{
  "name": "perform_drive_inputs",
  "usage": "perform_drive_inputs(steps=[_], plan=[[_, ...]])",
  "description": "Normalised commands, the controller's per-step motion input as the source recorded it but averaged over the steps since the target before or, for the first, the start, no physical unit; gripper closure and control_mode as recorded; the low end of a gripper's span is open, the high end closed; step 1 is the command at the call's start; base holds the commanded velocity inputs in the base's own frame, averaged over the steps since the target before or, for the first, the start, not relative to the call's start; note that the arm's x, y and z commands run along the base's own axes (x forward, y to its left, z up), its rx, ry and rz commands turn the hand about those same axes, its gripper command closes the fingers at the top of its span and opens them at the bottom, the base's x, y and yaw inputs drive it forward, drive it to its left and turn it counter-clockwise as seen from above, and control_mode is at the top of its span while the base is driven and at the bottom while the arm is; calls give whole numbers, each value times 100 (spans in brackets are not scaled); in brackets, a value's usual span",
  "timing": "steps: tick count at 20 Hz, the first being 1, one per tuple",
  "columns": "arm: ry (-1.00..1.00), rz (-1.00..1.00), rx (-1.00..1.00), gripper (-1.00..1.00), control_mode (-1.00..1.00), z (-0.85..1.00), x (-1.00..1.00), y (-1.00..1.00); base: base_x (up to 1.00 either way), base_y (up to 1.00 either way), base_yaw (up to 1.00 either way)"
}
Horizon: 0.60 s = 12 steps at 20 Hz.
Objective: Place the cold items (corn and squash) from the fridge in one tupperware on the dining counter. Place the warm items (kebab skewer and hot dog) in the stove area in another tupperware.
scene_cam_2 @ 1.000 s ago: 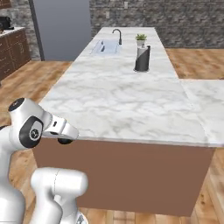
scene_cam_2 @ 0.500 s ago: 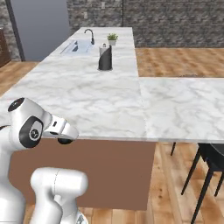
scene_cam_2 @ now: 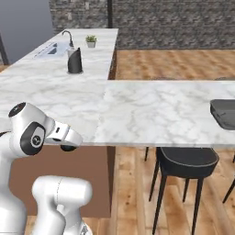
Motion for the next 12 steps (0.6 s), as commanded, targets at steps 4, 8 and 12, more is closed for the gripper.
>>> perform_drive_inputs(steps=[4, 8, 12], plan=[[0, 0, 0, 100, 100, 0, 0, 0, 0, -100, -1], [0, 0, 0, 100, 100, 0, 0, 0, 0, -100, 0], [0, 0, 0, 100, 100, 0, 0, 0, 0, -100, 0]])
